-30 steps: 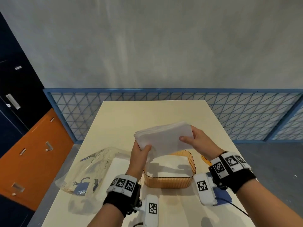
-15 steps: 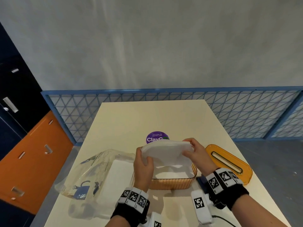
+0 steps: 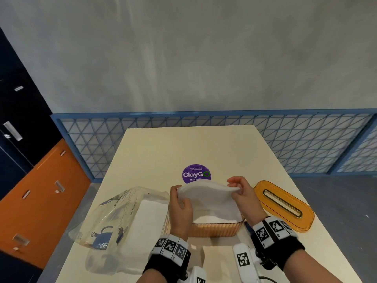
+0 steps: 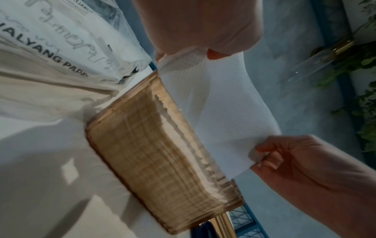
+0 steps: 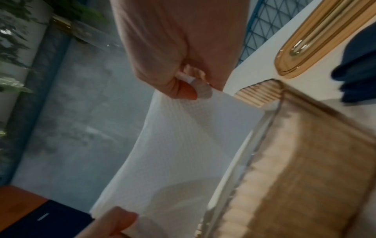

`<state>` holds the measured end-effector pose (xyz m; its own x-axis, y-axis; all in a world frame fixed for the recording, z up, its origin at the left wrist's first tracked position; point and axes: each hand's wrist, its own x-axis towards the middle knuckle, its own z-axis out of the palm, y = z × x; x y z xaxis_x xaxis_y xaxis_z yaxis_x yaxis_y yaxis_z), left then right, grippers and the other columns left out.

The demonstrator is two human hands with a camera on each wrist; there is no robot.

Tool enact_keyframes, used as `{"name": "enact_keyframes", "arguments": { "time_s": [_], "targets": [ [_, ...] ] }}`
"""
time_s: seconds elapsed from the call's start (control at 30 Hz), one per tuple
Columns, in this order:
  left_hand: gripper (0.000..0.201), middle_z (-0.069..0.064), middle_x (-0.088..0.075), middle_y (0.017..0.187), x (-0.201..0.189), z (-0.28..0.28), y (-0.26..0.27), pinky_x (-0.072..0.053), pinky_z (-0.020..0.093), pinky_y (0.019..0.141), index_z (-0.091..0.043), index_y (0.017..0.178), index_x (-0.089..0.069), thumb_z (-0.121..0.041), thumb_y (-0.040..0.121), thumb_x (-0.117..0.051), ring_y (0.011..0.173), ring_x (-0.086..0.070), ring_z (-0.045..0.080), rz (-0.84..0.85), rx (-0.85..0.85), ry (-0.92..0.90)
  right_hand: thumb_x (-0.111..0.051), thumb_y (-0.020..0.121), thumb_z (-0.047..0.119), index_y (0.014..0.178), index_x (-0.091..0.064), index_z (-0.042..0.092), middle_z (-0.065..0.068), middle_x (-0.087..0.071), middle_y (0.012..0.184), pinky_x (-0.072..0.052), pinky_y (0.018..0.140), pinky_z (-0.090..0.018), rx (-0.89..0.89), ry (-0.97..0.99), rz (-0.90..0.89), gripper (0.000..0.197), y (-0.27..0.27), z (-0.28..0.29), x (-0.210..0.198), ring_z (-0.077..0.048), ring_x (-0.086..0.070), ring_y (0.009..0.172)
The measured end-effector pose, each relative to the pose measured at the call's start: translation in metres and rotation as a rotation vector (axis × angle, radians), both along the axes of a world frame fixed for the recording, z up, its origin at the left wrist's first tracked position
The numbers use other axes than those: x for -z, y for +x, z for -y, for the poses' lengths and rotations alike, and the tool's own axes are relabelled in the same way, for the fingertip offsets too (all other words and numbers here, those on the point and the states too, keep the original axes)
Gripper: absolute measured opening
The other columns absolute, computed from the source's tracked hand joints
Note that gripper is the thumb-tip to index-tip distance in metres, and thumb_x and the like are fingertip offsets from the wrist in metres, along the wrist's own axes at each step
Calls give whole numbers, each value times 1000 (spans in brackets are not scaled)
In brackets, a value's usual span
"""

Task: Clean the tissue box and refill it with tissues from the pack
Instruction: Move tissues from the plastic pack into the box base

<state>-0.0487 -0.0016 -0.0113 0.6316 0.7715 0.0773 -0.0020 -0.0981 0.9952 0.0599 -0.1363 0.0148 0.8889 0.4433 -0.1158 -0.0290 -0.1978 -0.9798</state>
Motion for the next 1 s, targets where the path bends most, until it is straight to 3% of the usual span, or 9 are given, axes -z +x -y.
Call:
{"name": "enact_keyframes", "arguments": {
  "time_s": [0.07, 0.17, 0.27, 0.43, 0.47, 0.6, 0.73, 0.83, 1.0],
  "targets": [
    [30, 2, -56, 90, 4, -2, -1, -47, 17, 65, -16, 102, -44, 6, 82, -42, 80, -55, 14, -29, 0, 0, -39, 80, -20, 98, -50, 17, -1, -54, 92, -48, 70, -30, -4, -46, -31, 43, 0, 6, 9, -19, -54, 85],
    [29, 4, -55, 89, 9, -2, 2, -48, 30, 69, -22, 101, -42, -8, 76, -40, 82, -55, 23, -85, 36, 20, -38, 79, -19, 107, -47, 15, -6, -54, 97, -44, 78, -31, -13, -112, -31, 45, 0, 4, 19, -26, -52, 97],
    [28, -2, -54, 82, 5, 2, 7, -44, 25, 64, -17, 98, -45, -9, 73, -36, 76, -51, 20, -72, 79, 20, -42, 84, -13, 105, -49, 15, -7, -56, 100, -40, 83, -29, -8, -106, 16, 35, -1, -4, 15, -21, -52, 97],
    [23, -5, -55, 81, -4, 4, 7, -45, 12, 60, -11, 98, -46, -1, 79, -38, 73, -53, 10, 1, 9, 8, -41, 82, -16, 100, -51, 20, 2, -57, 97, -46, 85, -33, 2, -40, 18, 41, 0, 2, 6, -15, -54, 92],
    [25, -6, -55, 81, -3, 3, 6, -46, 14, 62, -14, 99, -45, -6, 76, -39, 74, -54, 11, -11, 5, 10, -40, 80, -16, 103, -50, 19, 1, -56, 98, -47, 84, -34, -3, -59, 13, 43, 1, 5, 8, -17, -53, 93],
    [34, -4, -54, 88, 4, 1, 5, -51, 40, 78, -23, 103, -41, -18, 69, -39, 87, -56, 27, -141, 83, 37, -41, 80, -16, 110, -44, 14, -12, -54, 106, -45, 81, -32, -38, -164, -15, 42, 5, 8, 21, -26, -52, 101],
    [39, 7, -56, 90, 3, 2, 7, -49, 39, 74, -18, 108, -40, -17, 69, -36, 84, -55, 30, -169, 60, 48, -43, 82, -12, 109, -43, 14, -9, -53, 102, -41, 73, -25, -27, -203, 18, 37, 7, 2, 19, -23, -49, 96],
    [44, 8, -56, 95, 4, 0, 6, -45, 34, 72, -14, 124, -38, -9, 80, -38, 83, -55, 27, -154, 52, 52, -43, 84, -11, 114, -45, 10, -8, -53, 105, -39, 78, -26, -19, -208, 19, 37, 7, -1, 18, -22, -48, 98],
    [42, 8, -55, 98, 7, -2, 3, -46, 36, 75, -17, 130, -33, -1, 92, -41, 86, -57, 28, -197, 36, 119, -43, 84, -10, 113, -46, 12, -11, -56, 112, -39, 87, -29, -11, -204, 20, 37, 9, -1, 20, -23, -51, 104]
  ]
}}
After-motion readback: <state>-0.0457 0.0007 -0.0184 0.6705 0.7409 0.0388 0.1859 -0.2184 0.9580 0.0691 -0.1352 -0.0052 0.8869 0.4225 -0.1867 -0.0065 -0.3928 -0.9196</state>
